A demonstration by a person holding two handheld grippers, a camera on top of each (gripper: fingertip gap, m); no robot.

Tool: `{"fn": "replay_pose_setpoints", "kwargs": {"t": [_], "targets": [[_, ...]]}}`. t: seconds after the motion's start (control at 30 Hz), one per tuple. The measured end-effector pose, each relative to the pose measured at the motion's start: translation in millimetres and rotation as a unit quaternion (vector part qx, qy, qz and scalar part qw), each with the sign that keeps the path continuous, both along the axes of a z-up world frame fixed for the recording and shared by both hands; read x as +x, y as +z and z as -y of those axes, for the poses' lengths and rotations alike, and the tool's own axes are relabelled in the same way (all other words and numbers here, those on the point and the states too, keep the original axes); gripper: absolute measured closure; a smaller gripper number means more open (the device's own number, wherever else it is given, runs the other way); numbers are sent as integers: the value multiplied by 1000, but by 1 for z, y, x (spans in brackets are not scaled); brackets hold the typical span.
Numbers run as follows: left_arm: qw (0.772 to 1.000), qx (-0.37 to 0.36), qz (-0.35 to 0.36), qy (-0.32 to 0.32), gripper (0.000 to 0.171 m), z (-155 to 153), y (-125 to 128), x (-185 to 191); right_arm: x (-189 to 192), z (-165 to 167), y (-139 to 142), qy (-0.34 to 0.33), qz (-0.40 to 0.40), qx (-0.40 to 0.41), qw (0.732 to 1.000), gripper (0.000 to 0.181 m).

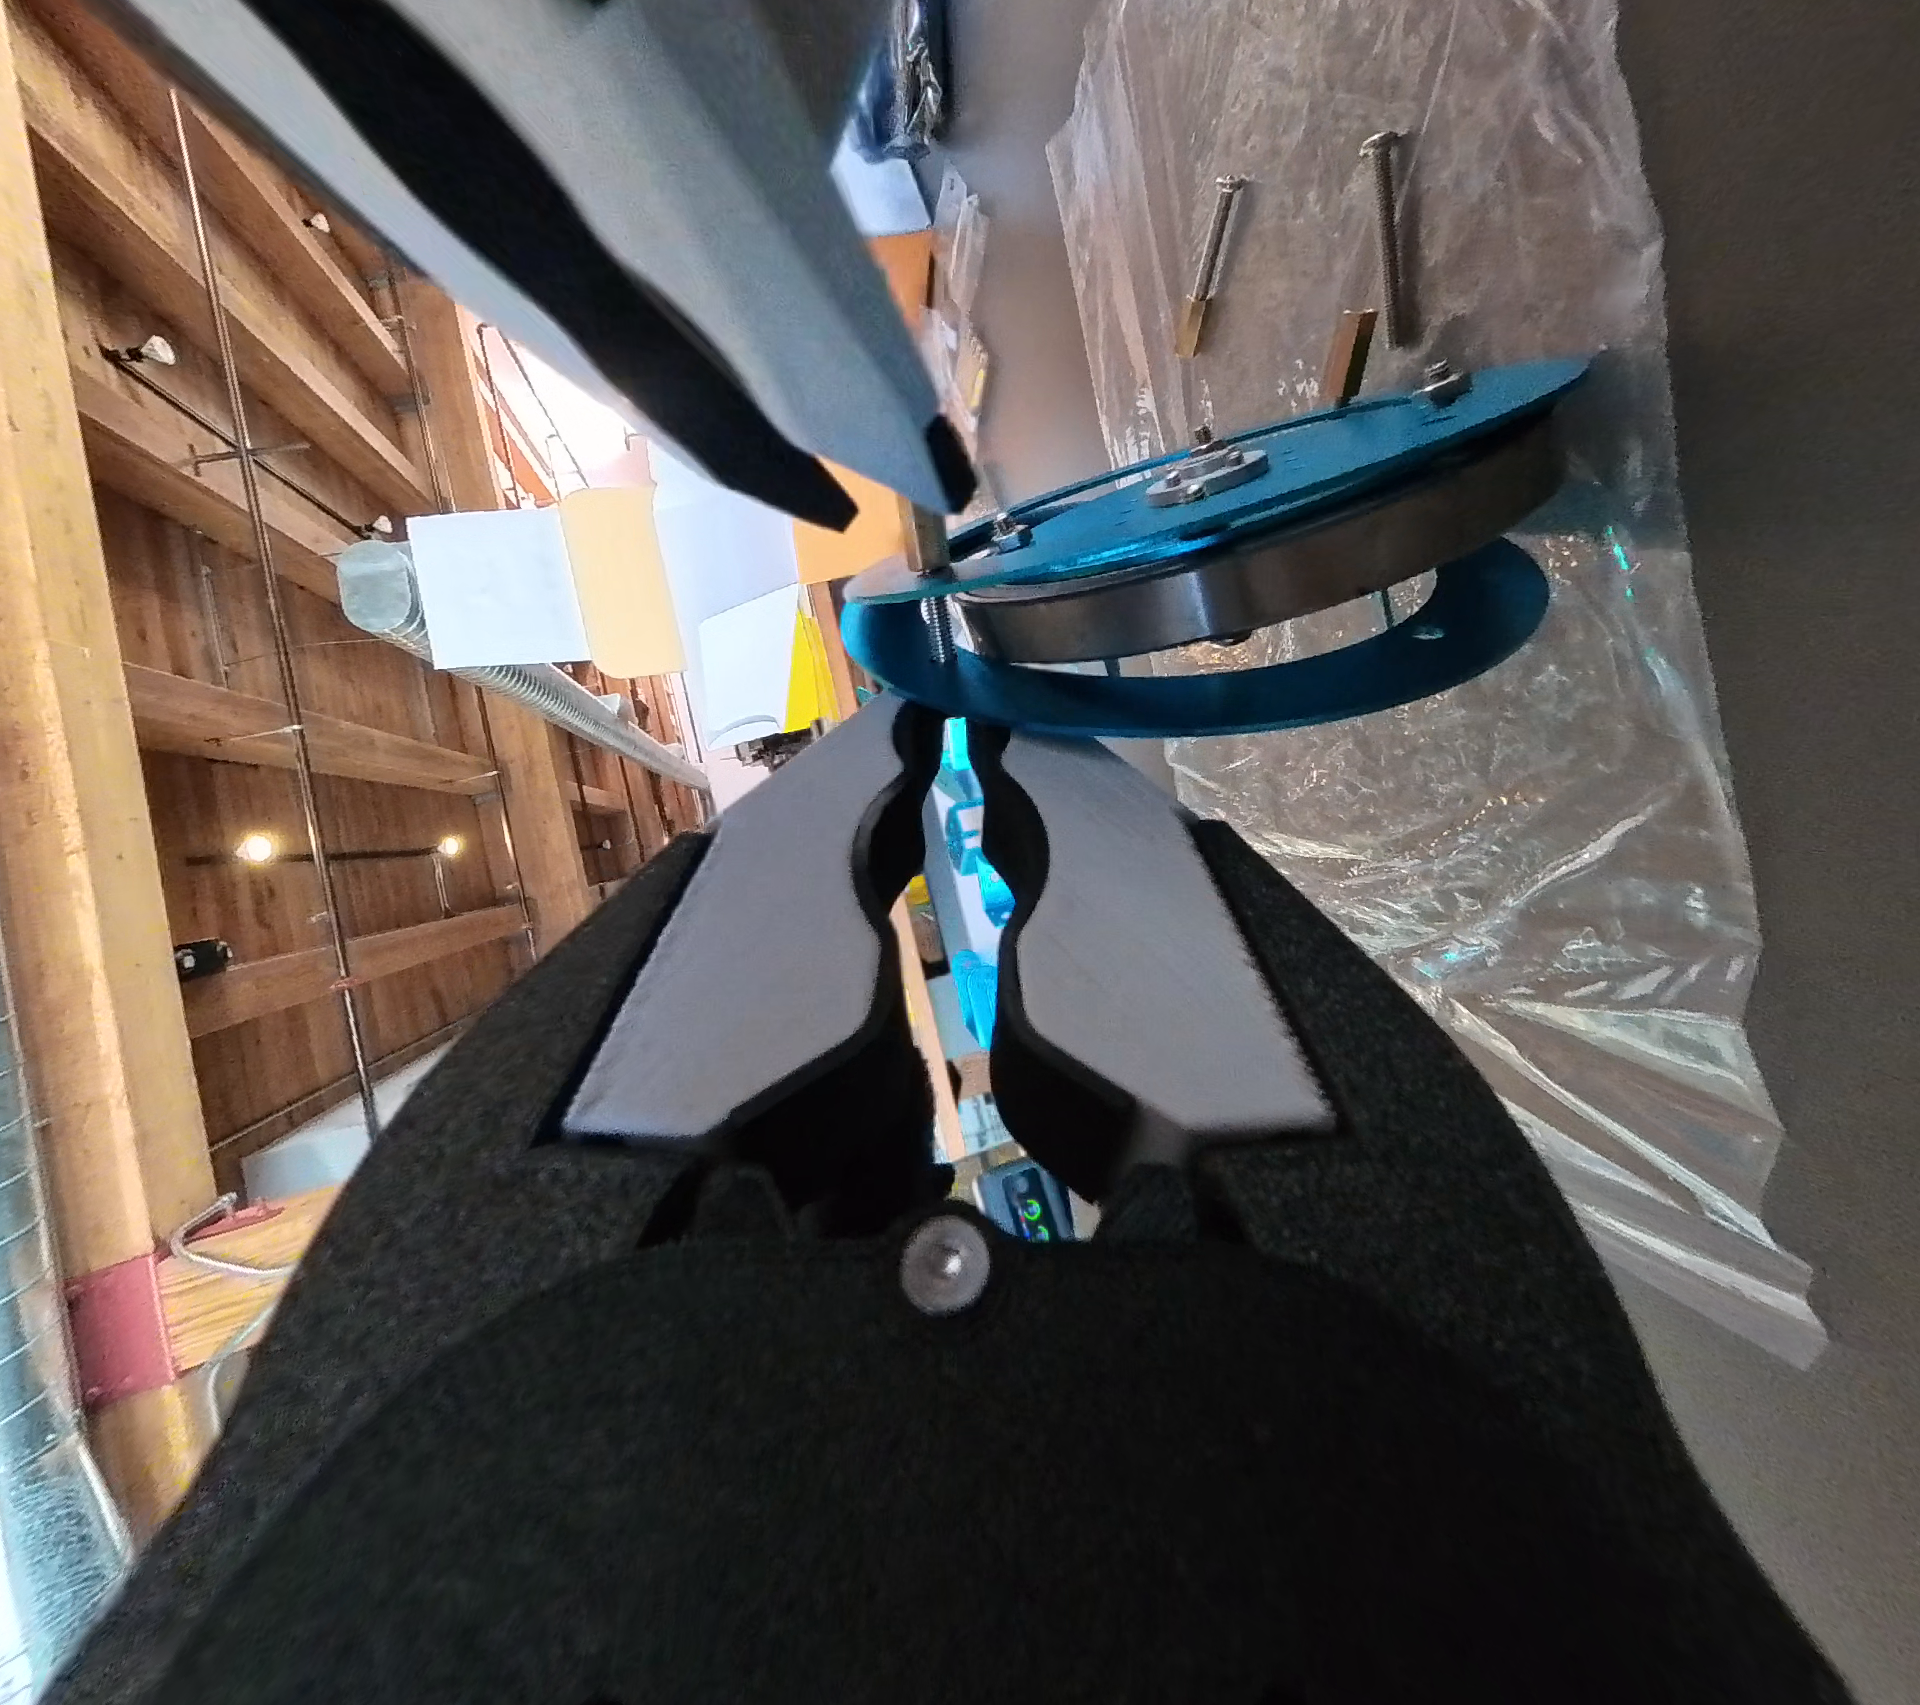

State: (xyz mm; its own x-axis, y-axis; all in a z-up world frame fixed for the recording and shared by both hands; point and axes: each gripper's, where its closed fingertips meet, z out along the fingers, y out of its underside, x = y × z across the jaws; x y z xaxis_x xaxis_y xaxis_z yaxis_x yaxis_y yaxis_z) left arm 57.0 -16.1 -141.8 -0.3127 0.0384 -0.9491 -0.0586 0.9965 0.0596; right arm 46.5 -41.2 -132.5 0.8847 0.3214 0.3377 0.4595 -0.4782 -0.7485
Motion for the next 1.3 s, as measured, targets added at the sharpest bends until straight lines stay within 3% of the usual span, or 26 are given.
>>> {"fn": "replay_pose_setpoints", "kwargs": {"t": [0.1,0.17,0.2,0.33,0.4,0.47,0.57,0.67,0.8,0.9,0.93,1.0,1.07,1.13,1.17,1.23,1.3], "targets": [[1000,-3,-7,1,170,0,0,1,-6,1,-8,15,192,16,981,160],[1000,-1,-8,-1,170,1,-1,0,-10,0,-11,22,235,25,971,160],[1000,0,-9,-2,170,1,-1,0,-7,-2,-8,16,251,33,967,173],[1000,1,-7,0,170,2,-1,-2,-1,-4,-8,13,248,10,969,177],[1000,9,-1,-4,170,2,-1,-2,-3,-3,-9,11,183,-14,983,177],[1000,11,1,-4,171,3,-2,-3,-7,-1,-11,4,40,-49,998,178],[1000,20,9,-10,171,7,-2,-3,-11,4,-13,-5,-168,-117,979,177],[1000,22,12,-17,171,11,-4,-4,-16,9,-15,-13,-336,-192,922,179],[999,21,15,-21,171,15,-4,-5,-23,15,-14,-21,-558,-291,777,178],[999,17,20,-23,171,17,-3,-6,-25,18,-11,-23,-643,-324,693,177],[999,18,21,-24,171,17,-2,-6,-25,19,-11,-19,-642,-327,693,177],[999,18,23,-20,171,14,-2,-5,-23,16,-10,-11,-594,-301,746,176],[999,17,21,-21,171,13,-2,-5,-21,13,-12,13,-496,-254,831,176],[999,17,21,-23,171,13,-2,-5,-11,11,-16,22,-328,-190,925,160],[999,15,19,-21,171,13,-2,-5,-10,11,-15,32,-246,-162,955,159],[1000,13,16,-22,171,12,-2,-4,-4,11,-12,38,-65,-109,991,160],[1000,13,16,-22,171,12,-2,-3,-3,11,-12,41,74,-84,993,164]]}}
